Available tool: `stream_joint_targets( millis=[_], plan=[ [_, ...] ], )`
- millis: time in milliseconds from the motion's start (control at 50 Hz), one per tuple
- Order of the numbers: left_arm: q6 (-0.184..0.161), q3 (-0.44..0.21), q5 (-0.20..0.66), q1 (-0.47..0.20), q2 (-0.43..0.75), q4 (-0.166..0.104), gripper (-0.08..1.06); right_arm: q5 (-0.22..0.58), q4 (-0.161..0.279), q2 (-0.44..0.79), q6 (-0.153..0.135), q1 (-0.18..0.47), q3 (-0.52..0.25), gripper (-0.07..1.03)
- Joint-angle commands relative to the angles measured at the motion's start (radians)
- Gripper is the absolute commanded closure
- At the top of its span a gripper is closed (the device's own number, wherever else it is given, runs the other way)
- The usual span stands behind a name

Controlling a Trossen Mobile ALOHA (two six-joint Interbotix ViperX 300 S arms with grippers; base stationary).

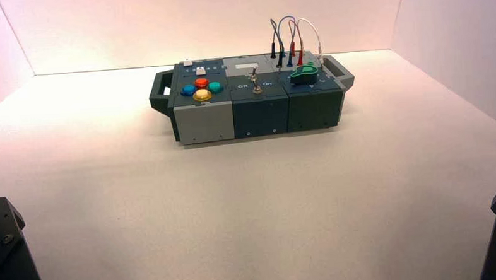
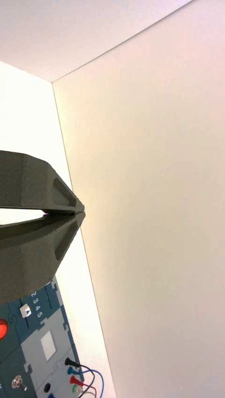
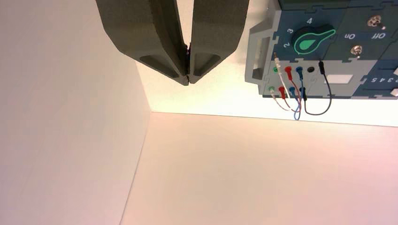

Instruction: Pull the red wire.

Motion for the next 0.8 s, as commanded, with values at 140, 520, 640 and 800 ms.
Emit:
stream_joint_targets(
  millis=[140,520,640,800],
  plan=[
    [0.002,-0.015,0.0,0.005,0.002,0.003,1.01,-0.005,0.002,0.005,0.002,-0.003,-0.028,0.98],
    [0.003,-0.012,0.0,0.006,-0.015,0.002,1.01,-0.003,0.002,-0.049,0.002,-0.002,-0.02,0.98],
    [0.002,-0.021,0.035,0.005,-0.017,0.002,1.01,-0.011,0.002,-0.075,0.002,0.009,-0.012,0.98],
    [0.002,-0.026,0.043,-0.005,-0.017,0.002,1.01,-0.003,0.011,-0.097,0.005,0.032,-0.015,0.98]
  ],
)
